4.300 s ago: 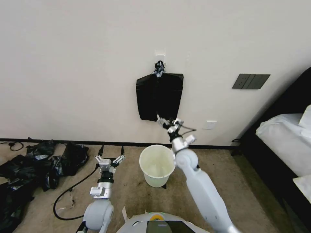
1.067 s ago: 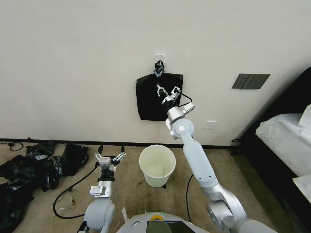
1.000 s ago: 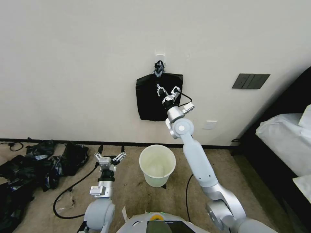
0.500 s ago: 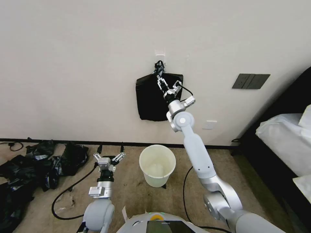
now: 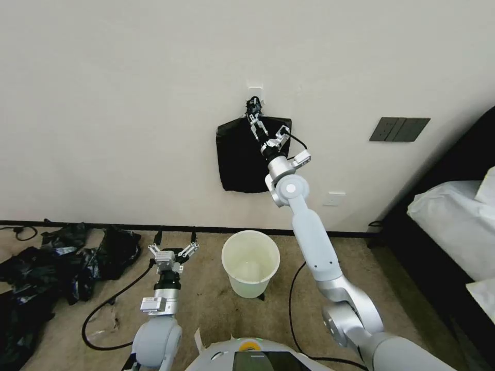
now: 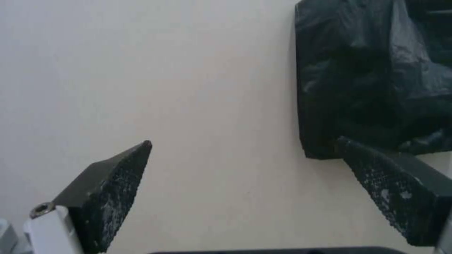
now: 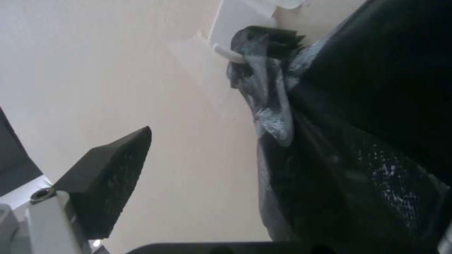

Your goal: Place a trash bag onto the trash bin.

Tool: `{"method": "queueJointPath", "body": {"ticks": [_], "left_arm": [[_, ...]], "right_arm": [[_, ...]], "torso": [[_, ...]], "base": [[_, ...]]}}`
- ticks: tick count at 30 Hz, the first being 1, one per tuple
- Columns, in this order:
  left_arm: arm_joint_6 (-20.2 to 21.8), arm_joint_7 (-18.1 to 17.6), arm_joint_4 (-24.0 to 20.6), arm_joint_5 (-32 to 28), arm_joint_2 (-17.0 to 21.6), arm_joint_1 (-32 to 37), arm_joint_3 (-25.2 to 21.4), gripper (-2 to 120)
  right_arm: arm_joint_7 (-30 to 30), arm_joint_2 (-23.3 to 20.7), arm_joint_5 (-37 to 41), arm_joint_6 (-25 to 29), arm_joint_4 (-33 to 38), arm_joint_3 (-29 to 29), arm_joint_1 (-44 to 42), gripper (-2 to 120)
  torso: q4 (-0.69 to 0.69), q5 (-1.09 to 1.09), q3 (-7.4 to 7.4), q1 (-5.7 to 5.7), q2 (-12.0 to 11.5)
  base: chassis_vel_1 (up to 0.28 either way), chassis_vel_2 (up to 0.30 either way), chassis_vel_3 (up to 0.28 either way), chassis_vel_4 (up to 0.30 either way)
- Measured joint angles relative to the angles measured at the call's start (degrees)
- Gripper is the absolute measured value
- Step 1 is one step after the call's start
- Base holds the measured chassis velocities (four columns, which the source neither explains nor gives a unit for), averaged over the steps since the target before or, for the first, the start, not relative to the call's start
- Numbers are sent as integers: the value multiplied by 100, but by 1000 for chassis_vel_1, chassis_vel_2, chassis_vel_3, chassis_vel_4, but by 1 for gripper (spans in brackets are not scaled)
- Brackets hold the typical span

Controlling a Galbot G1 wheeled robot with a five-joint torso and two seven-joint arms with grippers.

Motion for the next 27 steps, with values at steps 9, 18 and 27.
{"method": "queueJointPath", "body": {"ticks": [9, 18, 27], "left_arm": [[1, 0, 30, 2, -15, -42, 52, 100], [1, 0, 27, -1, -10, -24, 19, 100], [1, 0, 3, -3, -15, -29, 21, 100]], "right_arm": [[-22, 30, 5, -3, -177, -45, 182, 99], [-23, 113, 6, -5, -387, -83, 339, 96], [-23, 145, 12, 7, -460, -87, 447, 90]], "torso": [[2, 0, 0, 0, 0], [2, 0, 0, 0, 0], [1, -1, 0, 0, 0]], "base": [[0, 0, 0, 0], [0, 0, 0, 0], [0, 0, 0, 0]]}}
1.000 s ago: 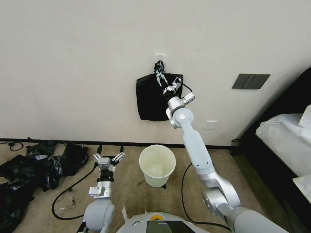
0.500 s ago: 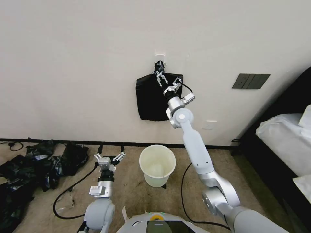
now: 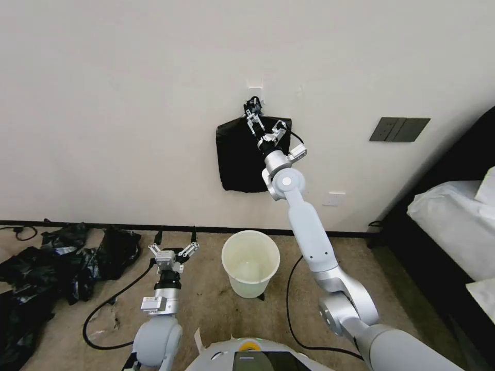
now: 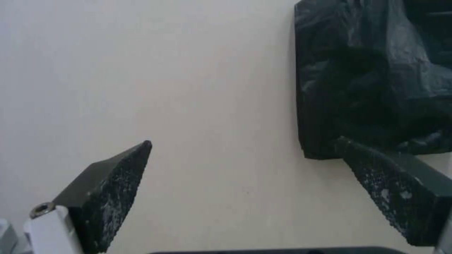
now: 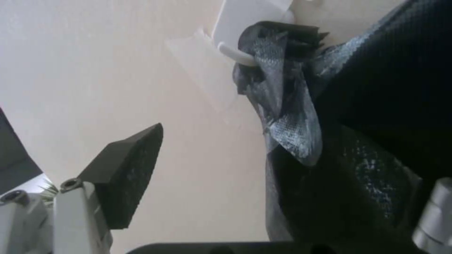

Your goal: Place a trash bag onto the trash bin.

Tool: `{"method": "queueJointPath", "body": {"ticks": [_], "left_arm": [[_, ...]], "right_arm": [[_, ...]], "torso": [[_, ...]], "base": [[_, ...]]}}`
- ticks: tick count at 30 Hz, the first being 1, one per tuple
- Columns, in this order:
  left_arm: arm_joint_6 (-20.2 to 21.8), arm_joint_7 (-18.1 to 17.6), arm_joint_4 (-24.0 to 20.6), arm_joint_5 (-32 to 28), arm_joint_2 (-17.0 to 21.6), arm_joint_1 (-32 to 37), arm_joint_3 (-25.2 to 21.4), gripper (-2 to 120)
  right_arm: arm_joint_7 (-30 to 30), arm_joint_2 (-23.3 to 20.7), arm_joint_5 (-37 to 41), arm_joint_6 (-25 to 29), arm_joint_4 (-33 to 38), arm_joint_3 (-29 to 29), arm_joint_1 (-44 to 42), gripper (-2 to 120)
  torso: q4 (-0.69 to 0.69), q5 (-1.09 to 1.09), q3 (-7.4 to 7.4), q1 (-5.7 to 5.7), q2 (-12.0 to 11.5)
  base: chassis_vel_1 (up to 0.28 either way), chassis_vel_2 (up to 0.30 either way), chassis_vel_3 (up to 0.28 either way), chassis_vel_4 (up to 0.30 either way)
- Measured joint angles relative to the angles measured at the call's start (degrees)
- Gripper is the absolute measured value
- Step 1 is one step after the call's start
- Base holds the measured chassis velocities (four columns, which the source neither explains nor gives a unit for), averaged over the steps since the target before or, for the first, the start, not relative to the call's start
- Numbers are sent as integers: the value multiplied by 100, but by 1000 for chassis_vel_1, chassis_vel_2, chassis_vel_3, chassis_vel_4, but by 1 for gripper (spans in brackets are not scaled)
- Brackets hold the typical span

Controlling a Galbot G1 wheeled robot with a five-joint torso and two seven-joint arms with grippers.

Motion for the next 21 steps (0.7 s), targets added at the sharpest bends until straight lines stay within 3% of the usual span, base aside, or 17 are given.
{"method": "queueJointPath", "body": {"ticks": [6, 21], "left_arm": [[0, -1, -4, 0, 0, -4, 3, 100], [0, -3, -23, 0, -1, -10, 9, 100]], "right_arm": [[0, 16, 5, 3, -31, 3, 27, 78], [0, 12, 5, 14, -92, 11, 63, 23]], "torso": [[0, 0, 0, 0, 0], [0, 0, 0, 0, 0]], "base": [[0, 0, 0, 0], [0, 0, 0, 0]]}}
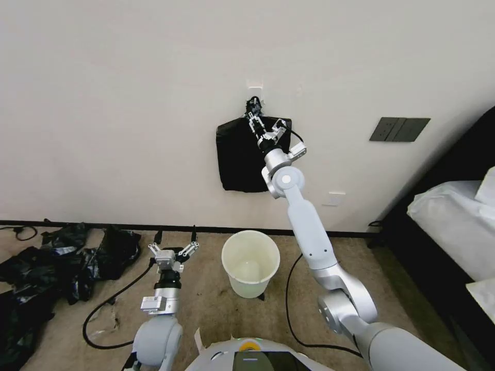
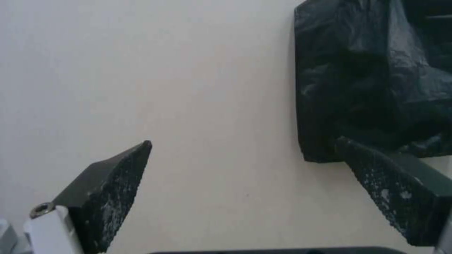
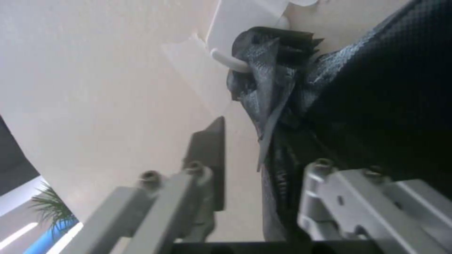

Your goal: Place a trash bag onto the trash bin.

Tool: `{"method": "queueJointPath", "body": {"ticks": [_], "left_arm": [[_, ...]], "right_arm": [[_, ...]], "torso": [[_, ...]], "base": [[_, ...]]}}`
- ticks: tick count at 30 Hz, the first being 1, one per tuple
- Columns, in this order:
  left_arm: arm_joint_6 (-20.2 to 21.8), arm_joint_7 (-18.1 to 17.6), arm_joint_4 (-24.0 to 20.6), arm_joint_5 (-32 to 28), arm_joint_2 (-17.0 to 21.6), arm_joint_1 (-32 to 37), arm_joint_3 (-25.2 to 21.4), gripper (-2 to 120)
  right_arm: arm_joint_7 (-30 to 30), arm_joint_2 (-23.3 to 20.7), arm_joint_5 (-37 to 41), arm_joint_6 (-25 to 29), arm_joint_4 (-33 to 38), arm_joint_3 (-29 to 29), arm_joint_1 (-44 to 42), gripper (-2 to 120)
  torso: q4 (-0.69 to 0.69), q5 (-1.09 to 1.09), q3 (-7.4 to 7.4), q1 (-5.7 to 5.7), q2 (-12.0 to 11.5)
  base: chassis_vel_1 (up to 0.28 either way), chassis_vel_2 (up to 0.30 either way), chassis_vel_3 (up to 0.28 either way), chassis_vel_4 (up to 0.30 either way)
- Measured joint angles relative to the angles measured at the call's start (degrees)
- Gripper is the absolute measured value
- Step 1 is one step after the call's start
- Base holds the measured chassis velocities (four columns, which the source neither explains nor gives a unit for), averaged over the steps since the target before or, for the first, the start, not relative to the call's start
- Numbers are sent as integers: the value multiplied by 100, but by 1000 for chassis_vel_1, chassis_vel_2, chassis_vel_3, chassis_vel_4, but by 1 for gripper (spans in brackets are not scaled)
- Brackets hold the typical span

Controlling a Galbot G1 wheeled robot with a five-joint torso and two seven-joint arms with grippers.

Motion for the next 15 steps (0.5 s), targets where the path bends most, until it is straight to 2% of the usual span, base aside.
{"method": "queueJointPath", "body": {"ticks": [1, 5, 7, 15], "left_arm": [[0, 0, 0, 0, 0, 0, 0, 100], [0, -2, -4, 1, -1, -2, 6, 100], [0, -3, -8, 1, -1, -1, 6, 100], [0, -9, -24, -1, 5, 10, -12, 100]], "right_arm": [[0, 0, 0, 0, 0, 0, 0, 23], [2, -2, 0, 2, 4, 0, 0, 3], [2, -2, 0, 3, 4, 0, 0, 0], [13, -19, -8, 5, 23, -6, -29, 0]], "torso": [[0, 0, 0, 0, 0], [0, 0, 0, 0, 0], [0, 0, 0, 0, 0], [0, 0, 0, 0, 0]], "base": [[0, 0, 0, 0], [0, 0, 0, 0], [0, 0, 0, 0], [0, 0, 0, 0]]}}
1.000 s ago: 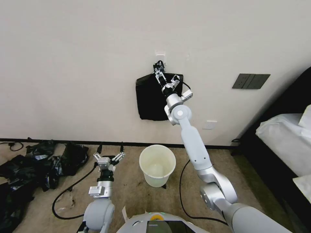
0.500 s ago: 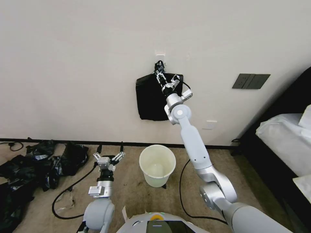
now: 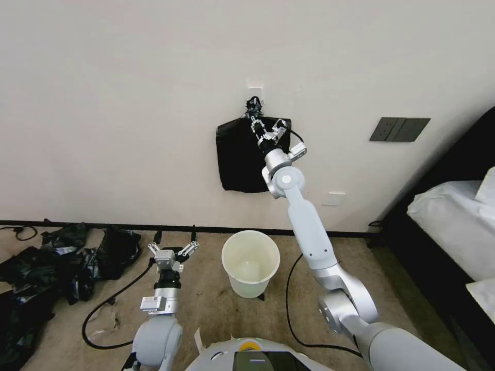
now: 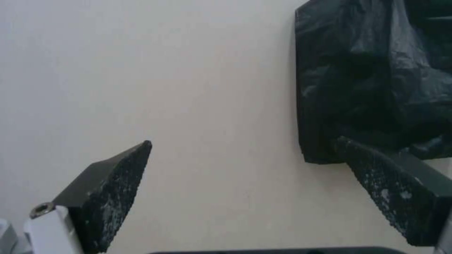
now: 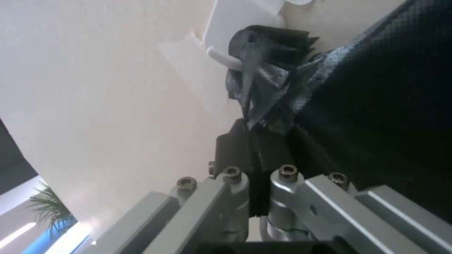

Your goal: Place a trash bag onto the trash bin.

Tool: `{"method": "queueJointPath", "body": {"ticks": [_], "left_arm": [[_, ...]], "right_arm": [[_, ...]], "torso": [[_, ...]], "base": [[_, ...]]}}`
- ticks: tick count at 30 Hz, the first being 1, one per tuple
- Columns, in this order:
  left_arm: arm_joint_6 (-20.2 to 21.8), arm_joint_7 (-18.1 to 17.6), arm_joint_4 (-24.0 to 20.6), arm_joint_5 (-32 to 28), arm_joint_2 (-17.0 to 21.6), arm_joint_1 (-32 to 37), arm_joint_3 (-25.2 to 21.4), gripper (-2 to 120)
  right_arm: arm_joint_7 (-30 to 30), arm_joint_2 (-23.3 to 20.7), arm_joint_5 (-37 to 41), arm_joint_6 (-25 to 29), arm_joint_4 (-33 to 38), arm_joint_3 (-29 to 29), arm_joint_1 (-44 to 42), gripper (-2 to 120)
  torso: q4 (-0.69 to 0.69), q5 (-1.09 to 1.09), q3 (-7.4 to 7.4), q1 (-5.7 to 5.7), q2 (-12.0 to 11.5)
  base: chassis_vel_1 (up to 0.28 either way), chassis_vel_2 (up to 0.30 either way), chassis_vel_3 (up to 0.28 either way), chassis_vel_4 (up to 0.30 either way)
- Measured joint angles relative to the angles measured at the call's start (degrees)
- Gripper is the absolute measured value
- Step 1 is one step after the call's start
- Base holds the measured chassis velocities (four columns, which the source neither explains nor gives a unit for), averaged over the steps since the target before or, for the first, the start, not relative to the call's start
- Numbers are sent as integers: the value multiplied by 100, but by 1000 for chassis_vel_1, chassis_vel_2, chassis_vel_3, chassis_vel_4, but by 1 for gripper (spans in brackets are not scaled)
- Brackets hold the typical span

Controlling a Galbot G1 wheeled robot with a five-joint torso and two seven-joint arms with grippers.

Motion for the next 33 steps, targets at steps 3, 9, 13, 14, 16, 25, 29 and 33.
{"method": "queueJointPath", "body": {"ticks": [3, 9, 13, 14, 16, 25, 29, 33], "left_arm": [[0, -1, 0, 0, -3, -4, 3, 100], [2, -4, 32, -1, -5, -20, 20, 100], [2, -5, 37, 1, -6, -22, 30, 100], [2, -6, 37, 1, -6, -19, 30, 100], [2, -6, 37, 2, -6, -16, 29, 100], [2, -7, 39, 2, 8, -13, 43, 100], [2, -7, 50, 3, 11, -23, 81, 100], [3, -6, 67, 4, 26, -41, 104, 100]], "right_arm": [[4, -31, -64, 0, 117, -8, -80, 0], [-10, -128, -282, -1, 457, -73, -407, 0], [-13, -162, -309, -3, 569, -81, -523, 0], [-14, -181, -333, -3, 641, -87, -588, 0], [-14, -202, -364, -4, 716, -98, -662, 0], [-80, -431, -933, 25, 1355, -242, -1427, 0], [-123, -555, -1218, 73, 1574, -302, -1755, 0], [-160, -687, -1503, 92, 1791, -367, -2030, 0]], "torso": [[0, 0, 0, 0, 0], [0, 0, 0, 0, 0], [0, 0, 0, 0, 0], [0, 0, 0, 0, 0], [0, 0, 0, 0, 0], [0, 0, -1, 0, 0], [-1, 0, -1, 0, 0], [-1, 0, 0, 0, 0]], "base": [[0, 0, 0, 0], [0, 0, 0, 0], [0, 0, 0, 0], [0, 0, 0, 0], [0, 0, 0, 0], [0, 0, 0, 0], [0, 0, 0, 0], [0, 0, 0, 0]]}}
